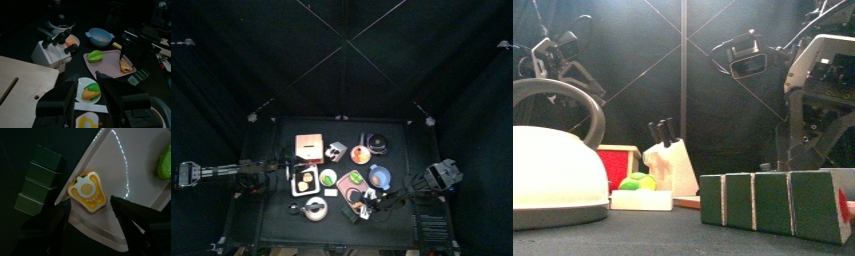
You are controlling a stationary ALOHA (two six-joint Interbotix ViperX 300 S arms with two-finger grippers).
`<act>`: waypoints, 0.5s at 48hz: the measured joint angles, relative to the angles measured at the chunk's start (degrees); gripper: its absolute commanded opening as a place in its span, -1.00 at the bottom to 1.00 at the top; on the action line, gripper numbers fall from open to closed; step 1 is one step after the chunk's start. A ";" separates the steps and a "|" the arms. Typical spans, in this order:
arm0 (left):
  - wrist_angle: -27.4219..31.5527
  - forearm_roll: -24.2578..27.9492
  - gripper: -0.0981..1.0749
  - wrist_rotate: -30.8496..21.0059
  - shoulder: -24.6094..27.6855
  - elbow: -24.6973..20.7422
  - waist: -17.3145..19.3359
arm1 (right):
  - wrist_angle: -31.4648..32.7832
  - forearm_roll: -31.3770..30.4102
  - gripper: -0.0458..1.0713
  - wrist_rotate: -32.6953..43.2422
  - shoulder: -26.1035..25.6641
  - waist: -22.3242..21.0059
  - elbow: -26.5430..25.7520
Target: Grab squash half from plate
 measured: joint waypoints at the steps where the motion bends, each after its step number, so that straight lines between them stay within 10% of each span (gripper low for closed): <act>1: 0.00 0.00 0.46 0.00 0.00 0.00 0.00 | -0.09 -0.09 0.77 0.00 0.18 0.00 -0.09; 24: 0.00 -0.09 0.46 0.00 0.00 0.00 0.09 | -0.26 -2.81 0.70 0.00 3.34 -0.44 -0.44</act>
